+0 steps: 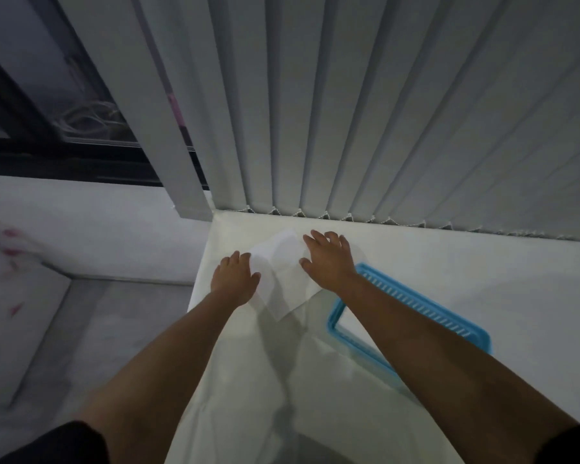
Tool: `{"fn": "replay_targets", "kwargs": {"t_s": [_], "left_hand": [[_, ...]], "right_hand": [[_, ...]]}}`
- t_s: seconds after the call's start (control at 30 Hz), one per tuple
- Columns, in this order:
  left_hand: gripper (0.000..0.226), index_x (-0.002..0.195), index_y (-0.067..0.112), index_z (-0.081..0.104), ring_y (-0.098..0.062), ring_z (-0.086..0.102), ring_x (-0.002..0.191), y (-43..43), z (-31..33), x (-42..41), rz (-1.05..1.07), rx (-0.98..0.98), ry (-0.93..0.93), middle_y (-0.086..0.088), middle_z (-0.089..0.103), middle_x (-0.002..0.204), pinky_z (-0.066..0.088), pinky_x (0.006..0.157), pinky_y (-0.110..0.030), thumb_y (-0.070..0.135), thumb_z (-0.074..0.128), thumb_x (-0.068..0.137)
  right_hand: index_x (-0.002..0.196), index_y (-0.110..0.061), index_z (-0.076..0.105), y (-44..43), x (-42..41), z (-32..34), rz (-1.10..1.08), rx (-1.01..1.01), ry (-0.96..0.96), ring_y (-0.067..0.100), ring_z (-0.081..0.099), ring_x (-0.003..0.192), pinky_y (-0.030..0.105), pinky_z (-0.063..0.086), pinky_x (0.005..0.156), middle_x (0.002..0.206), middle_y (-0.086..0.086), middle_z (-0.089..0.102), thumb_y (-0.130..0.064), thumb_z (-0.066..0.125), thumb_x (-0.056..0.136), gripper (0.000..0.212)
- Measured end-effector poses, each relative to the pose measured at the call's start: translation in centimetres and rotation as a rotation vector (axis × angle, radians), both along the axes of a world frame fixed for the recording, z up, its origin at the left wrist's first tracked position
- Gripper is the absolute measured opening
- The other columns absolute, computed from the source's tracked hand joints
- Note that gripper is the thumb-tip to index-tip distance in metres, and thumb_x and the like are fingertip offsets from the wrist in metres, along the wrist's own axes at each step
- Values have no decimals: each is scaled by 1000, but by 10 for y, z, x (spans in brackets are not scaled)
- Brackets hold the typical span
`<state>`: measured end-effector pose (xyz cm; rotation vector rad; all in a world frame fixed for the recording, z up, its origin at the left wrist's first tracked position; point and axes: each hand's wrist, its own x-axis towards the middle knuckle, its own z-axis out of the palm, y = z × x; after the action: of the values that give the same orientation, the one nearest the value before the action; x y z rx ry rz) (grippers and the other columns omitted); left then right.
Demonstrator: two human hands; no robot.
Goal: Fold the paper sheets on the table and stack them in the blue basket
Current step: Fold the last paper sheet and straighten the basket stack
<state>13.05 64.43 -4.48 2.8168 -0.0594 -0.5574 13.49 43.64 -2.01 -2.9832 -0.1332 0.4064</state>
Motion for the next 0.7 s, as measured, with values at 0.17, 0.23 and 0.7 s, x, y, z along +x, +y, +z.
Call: {"fn": "replay_targets", "kwargs": {"t_s": [0.17, 0.23, 0.7], "left_hand": [[61, 144, 14, 31, -32, 34, 136, -4, -7, 16, 62, -101, 35, -9, 35, 150, 34, 109, -43, 35, 53, 92], [63, 144, 16, 31, -32, 35, 134, -6, -12, 20, 100, -103, 23, -6, 36, 150, 38, 105, -44, 36, 56, 90], [22, 100, 9, 63, -31, 57, 96, -5, -17, 32, 70, -304, -163, -10, 62, 97, 42, 72, -31, 6, 52, 80]], "right_hand": [[145, -16, 33, 22, 34, -18, 95, -26, 74, 29, 27, 139, 47, 16, 116, 156, 3, 29, -37, 43, 95, 55], [145, -16, 32, 27, 44, -24, 117, -34, 96, 30, 30, 137, 46, 20, 115, 156, 4, 29, -36, 44, 94, 56], [113, -21, 63, 21, 78, -25, 198, 86, -18, 27, 44, 122, 36, 31, 102, 131, 3, 56, -17, 49, 89, 29]]}}
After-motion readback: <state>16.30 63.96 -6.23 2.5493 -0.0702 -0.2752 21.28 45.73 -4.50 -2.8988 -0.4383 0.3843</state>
